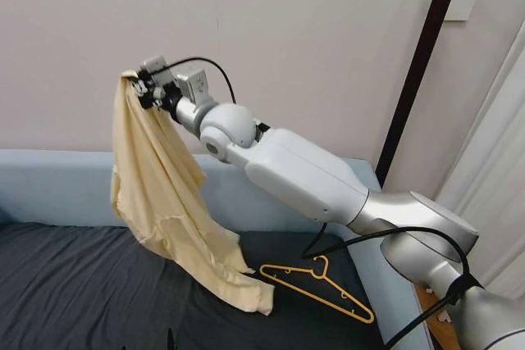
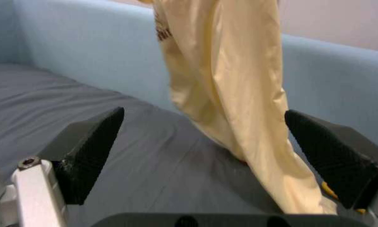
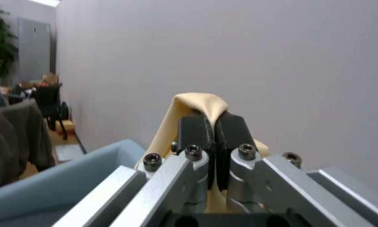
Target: Pick up the clothes from the sofa and hang them on the clothes hanger.
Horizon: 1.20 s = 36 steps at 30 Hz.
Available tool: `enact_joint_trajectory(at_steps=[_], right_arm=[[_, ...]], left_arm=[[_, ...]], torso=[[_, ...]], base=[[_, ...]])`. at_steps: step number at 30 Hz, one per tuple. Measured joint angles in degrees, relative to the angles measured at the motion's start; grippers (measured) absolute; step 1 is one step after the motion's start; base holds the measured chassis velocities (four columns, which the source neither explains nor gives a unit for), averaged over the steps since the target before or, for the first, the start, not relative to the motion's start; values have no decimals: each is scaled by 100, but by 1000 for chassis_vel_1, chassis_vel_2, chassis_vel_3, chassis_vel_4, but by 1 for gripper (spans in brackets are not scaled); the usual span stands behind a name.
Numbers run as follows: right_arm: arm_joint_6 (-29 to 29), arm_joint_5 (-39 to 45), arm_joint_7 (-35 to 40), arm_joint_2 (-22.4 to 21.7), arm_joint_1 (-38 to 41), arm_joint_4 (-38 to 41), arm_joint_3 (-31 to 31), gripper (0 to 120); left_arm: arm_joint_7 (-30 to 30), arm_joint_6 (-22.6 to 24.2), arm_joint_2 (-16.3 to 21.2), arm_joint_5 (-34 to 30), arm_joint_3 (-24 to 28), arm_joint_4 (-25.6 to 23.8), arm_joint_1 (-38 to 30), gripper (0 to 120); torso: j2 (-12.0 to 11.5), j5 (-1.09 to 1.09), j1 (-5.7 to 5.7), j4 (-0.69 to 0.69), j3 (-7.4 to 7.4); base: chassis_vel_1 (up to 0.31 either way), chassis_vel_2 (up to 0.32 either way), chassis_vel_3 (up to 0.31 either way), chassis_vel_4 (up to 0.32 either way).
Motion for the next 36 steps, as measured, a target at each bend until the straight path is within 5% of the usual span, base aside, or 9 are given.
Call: enact_joint_trajectory(at_steps=[3,8,16,30,36], right_arm=[[-25,12,89,-414,-498,429,47,0],[496,-736,-467,-2191,-2473,858,-146,0],[1569,-2222,-1229,-3545,-4806,701,220,0],[1980,-3118,-1601,-4264,-5769,-336,1316,0],[1968,-3403,-1460,-4012,-6108,-407,1649,20]], left_arm=[[1,7,-5,20,4,32,28,100],[17,52,-11,77,7,54,74,100],[28,107,-45,205,30,140,79,100],[31,96,-10,245,62,279,-34,100],[26,82,39,236,92,281,-38,100]], torso=[[1,2,0,1,-1],[-1,7,1,-5,2],[0,14,0,-3,0],[0,-3,-1,-5,1],[-1,-2,-1,-1,2]], base=[[0,0,0,0],[0,0,0,0],[0,0,0,0],[0,0,0,0],[0,0,0,0]])
